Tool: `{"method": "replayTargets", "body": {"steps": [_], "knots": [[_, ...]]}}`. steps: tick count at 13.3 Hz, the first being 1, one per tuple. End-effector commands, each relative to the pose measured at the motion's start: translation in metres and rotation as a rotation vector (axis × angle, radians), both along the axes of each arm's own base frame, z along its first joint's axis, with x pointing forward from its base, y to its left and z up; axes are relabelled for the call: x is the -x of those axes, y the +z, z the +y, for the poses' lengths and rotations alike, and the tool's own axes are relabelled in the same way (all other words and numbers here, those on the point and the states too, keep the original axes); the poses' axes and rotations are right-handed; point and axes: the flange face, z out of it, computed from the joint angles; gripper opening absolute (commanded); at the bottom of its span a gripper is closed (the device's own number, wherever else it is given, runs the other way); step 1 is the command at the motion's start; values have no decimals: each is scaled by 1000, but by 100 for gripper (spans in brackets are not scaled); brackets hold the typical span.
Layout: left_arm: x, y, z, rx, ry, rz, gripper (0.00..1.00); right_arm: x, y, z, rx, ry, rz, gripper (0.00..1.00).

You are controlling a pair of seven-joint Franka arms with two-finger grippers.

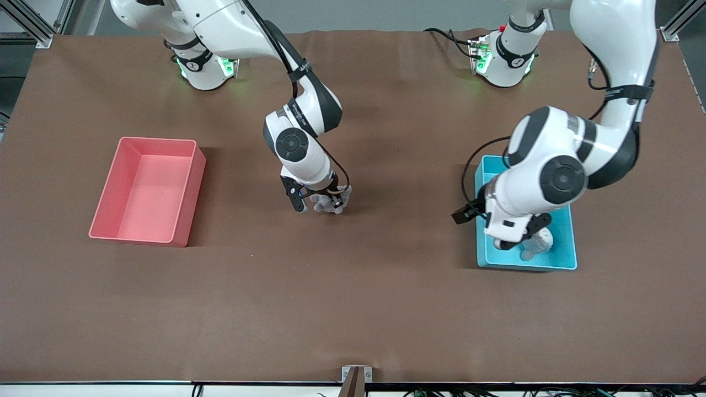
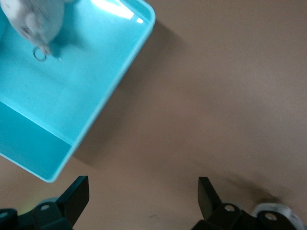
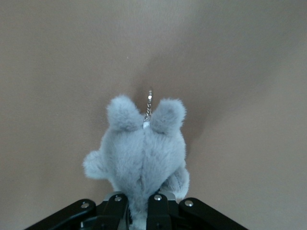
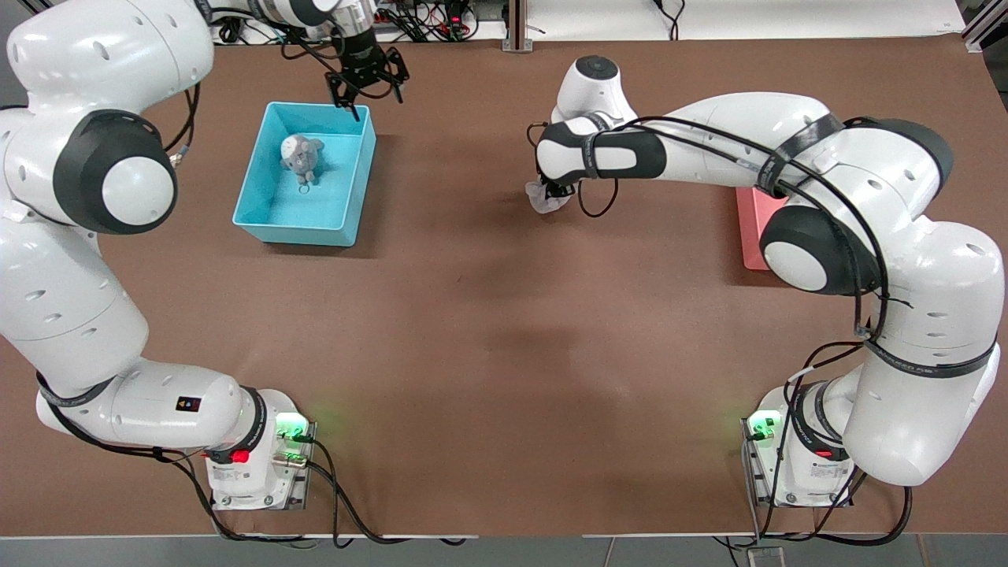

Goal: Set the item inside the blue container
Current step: 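Carry the second plush mid-table with the right gripper while the left gripper returns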

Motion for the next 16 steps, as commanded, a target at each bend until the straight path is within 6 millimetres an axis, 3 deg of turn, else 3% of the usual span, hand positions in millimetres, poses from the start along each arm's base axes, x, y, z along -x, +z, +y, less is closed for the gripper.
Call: {"method": "replayTargets", "body": {"steps": [1, 2, 3, 4, 5, 8, 12, 16], "knots": [[5, -6, -35, 5, 59, 1, 100, 5, -16, 10, 5, -22, -19, 10], [9, -8, -49, 9, 78, -9, 100, 4, -16, 9, 6, -25, -16, 30], [10, -12, -60, 10, 113, -21, 100, 2, -13, 6, 8, -27, -17, 87], [12, -16, -72, 13, 144, -34, 100, 0, -10, 4, 8, -25, -20, 100], [16, -19, -85, 17, 168, -46, 100, -4, -6, -2, 17, -21, -9, 100], [24, -34, -109, 15, 230, -43, 100, -30, 49, -43, 52, 70, 41, 100], [36, -46, -146, 40, 330, -75, 100, -63, 133, -149, 9, 219, 117, 100], [54, -63, -193, 66, 369, -94, 100, -79, 170, -261, -16, 406, 144, 100]]}}
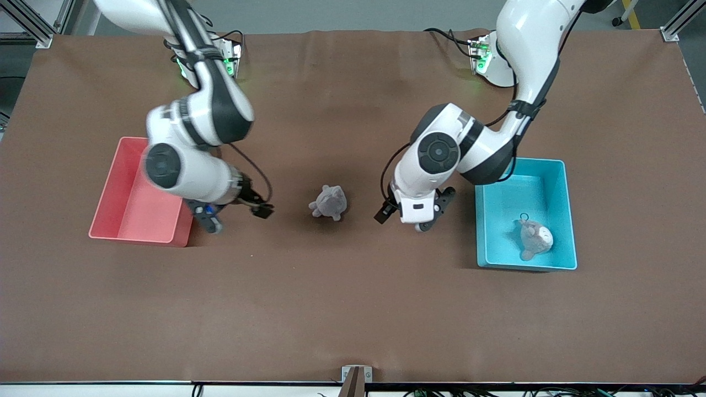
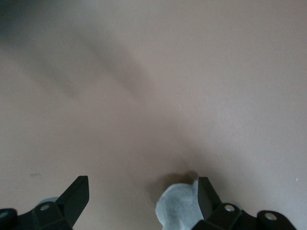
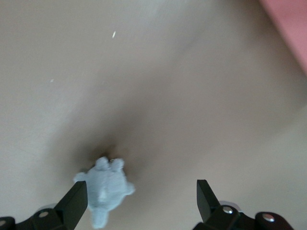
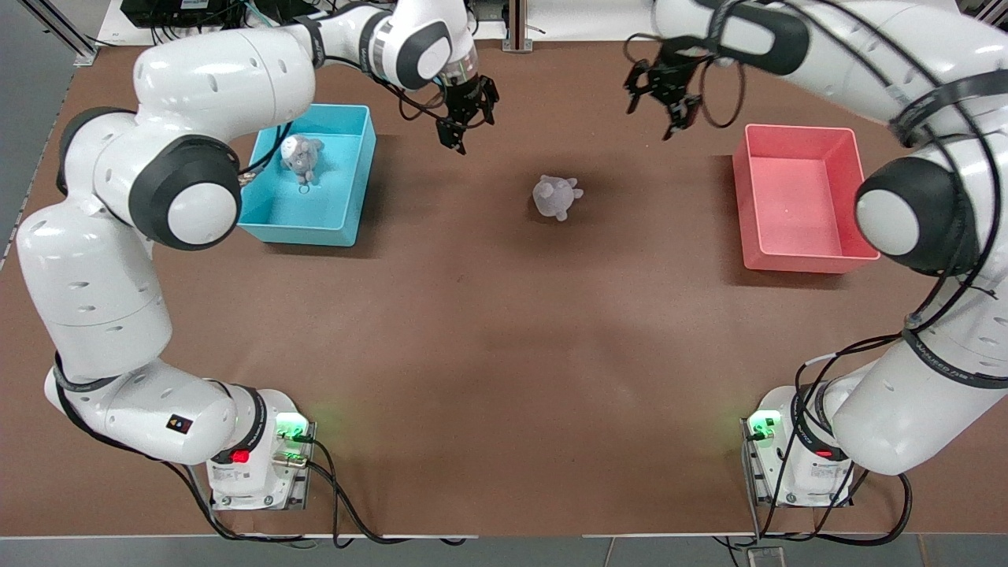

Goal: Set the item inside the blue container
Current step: 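Set the second plush on the table and open the right gripper, then grasp the second plush with the left gripper while the right gripper retracts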

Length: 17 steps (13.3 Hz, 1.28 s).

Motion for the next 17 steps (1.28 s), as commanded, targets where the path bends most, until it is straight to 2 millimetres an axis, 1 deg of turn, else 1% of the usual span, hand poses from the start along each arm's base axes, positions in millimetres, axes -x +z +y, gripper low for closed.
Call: {"method": "replayTargets", "body": {"steps": [1, 3, 5, 6, 9, 10, 11, 12, 14, 16, 17], "knots": [[8, -14, -35, 30, 29, -15, 100, 4, 16, -65, 12, 142, 4, 100], [22, -30, -61, 49, 48, -42, 100, 3, 27, -110, 4, 231, 13, 100], [30, -40, -81, 82, 78, -85, 100, 4, 37, -155, 2, 306, 16, 100], [34, -45, -91, 114, 96, -112, 100, 5, 44, -181, 2, 345, 13, 100], [46, -68, -110, 144, 131, -142, 100, 11, 64, -246, 7, 475, -7, 100], [53, -82, -116, 125, 121, -137, 100, 11, 69, -264, 9, 522, -18, 100], [60, -91, -121, 115, 116, -134, 100, 11, 76, -285, 17, 560, -31, 100], [65, -100, -123, 107, 110, -126, 100, 10, 89, -308, 18, 617, -54, 100], [68, -113, -125, 100, 104, -119, 100, 8, 115, -332, 31, 683, -72, 100], [75, -125, -132, 121, 95, -135, 99, 7, 144, -342, 54, 673, -74, 100], [78, -126, -136, 133, 89, -151, 96, 8, 152, -344, 51, 671, -72, 100]]}}
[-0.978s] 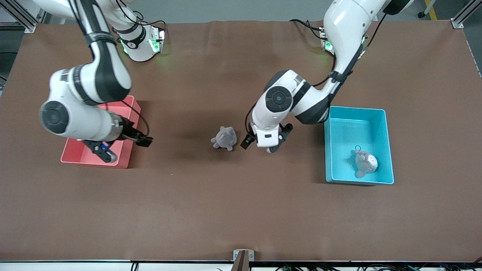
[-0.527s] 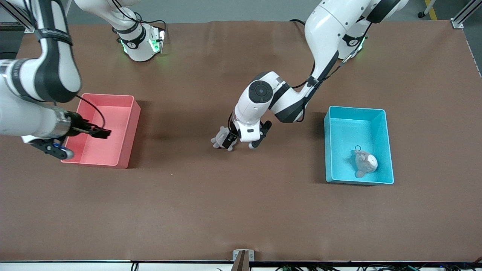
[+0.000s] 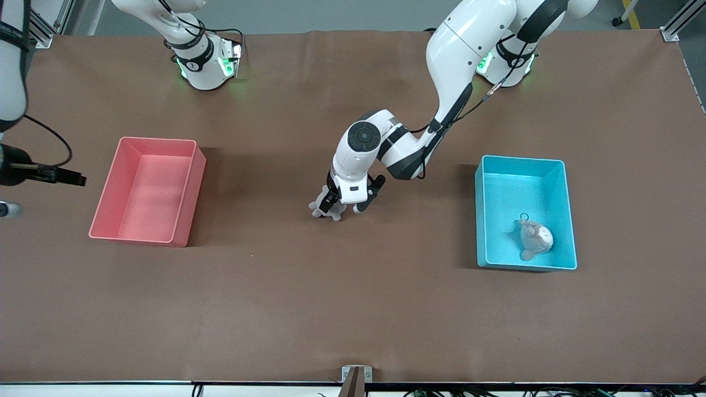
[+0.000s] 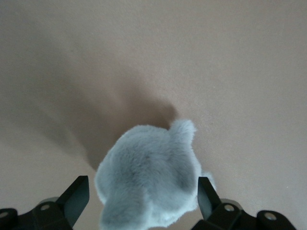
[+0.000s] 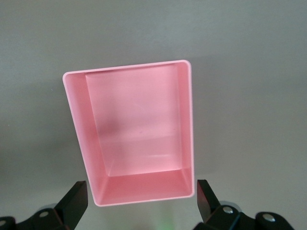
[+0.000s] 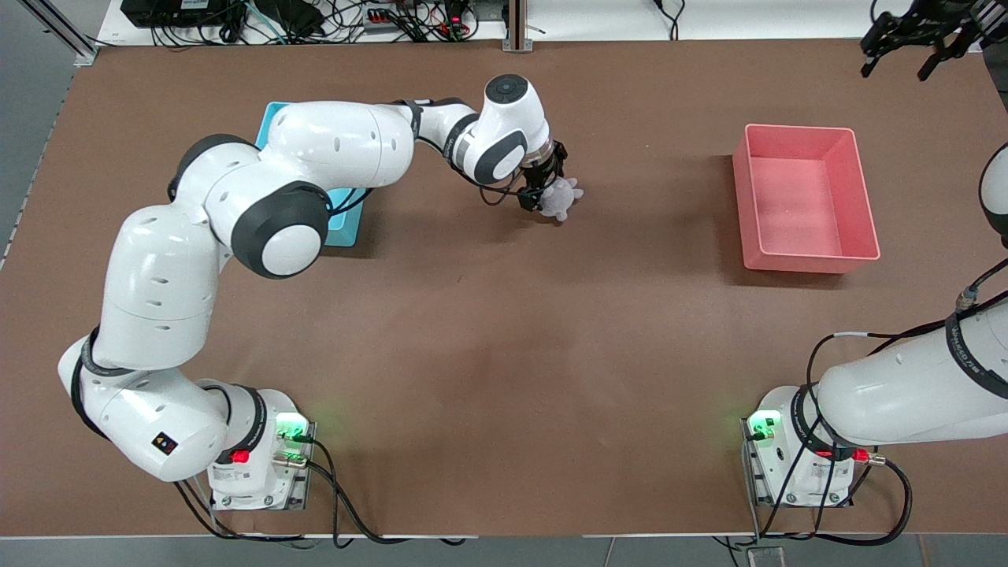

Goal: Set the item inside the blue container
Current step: 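Grasp the second plush with the left gripper while the right gripper retracts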

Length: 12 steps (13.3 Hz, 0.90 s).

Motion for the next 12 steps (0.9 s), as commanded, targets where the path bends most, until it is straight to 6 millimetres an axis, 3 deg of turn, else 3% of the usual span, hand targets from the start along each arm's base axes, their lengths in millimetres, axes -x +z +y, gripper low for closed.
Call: {"method": "replayTargets", "body": {"steps": [1, 3, 4, 8, 9, 11, 12], "knots": [[-1, -8, -7, 6, 4, -46, 88, 0, 26, 0, 22, 18, -3, 100], [-1, -13, -7, 3, 6, -45, 66, -5, 40, 5, 30, 25, -21, 100], [1, -17, -7, 0, 4, -41, 51, -7, 43, 7, 34, 28, -28, 100], [-3, -12, -6, 4, 6, -47, 0, -9, 47, 13, 8, 26, -43, 100], [-9, -4, -2, 3, 11, -54, 0, -7, 48, 15, -6, 27, -34, 100], [-39, 28, 25, -30, 42, -79, 0, -4, 52, 18, -23, 24, -14, 100], [-52, 56, 39, -42, 41, -83, 0, -5, 62, 21, -29, 26, -34, 100]]}}
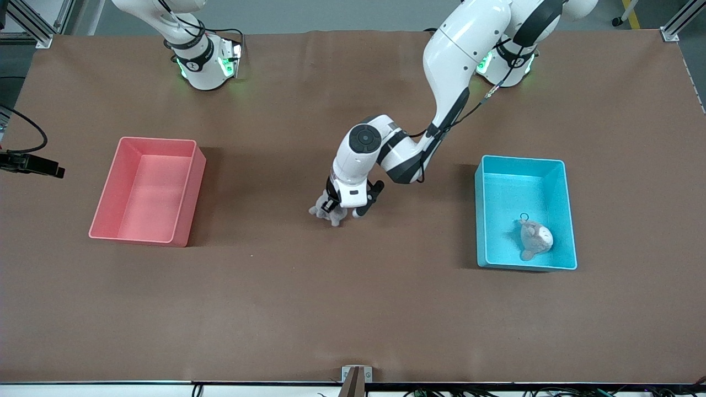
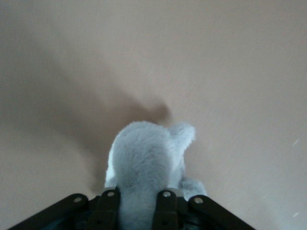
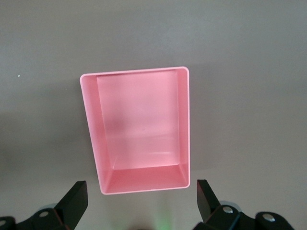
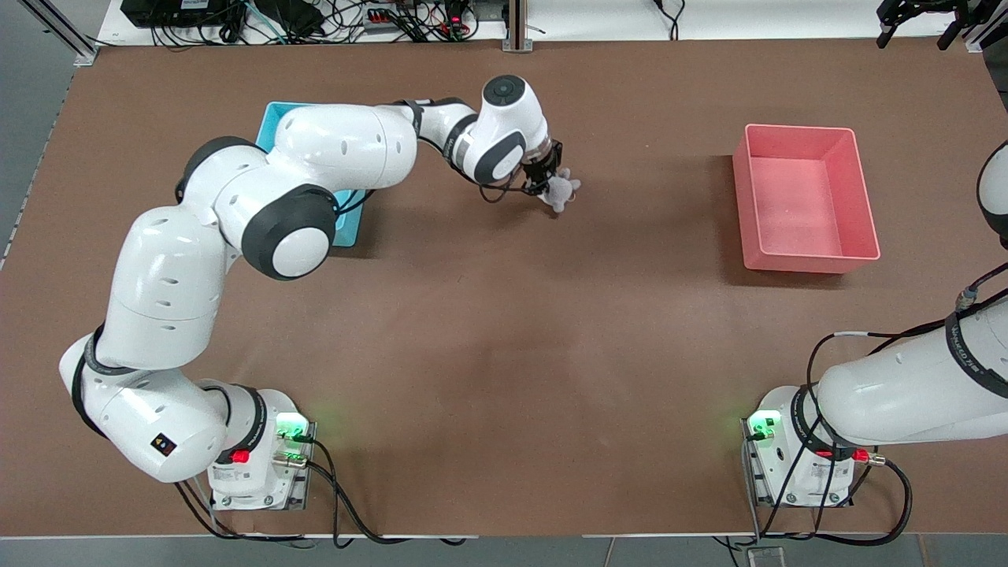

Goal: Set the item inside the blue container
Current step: 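Grasp the second plush with the left gripper while the right gripper retracts, then carry the plush into the blue box with the left gripper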

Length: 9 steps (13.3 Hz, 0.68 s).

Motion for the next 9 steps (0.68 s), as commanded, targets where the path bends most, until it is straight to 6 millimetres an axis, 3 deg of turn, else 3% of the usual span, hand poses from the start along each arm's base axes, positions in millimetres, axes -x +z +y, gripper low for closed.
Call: {"method": "replayTargets", "body": {"steps": [1, 4, 7, 9], "knots": [[-38, 78, 46, -59, 5, -25, 0, -2, 23, 6, -24, 1, -28, 100], [-65, 151, 112, -149, -103, -5, 0, 3, 19, 10, -34, 20, 11, 100], [-78, 174, 187, -273, -315, 110, 0, 5, 19, 13, -31, 31, 12, 100], [-91, 182, 252, -302, -392, 170, 0, 7, 24, 17, -32, 44, 1, 100]]}}
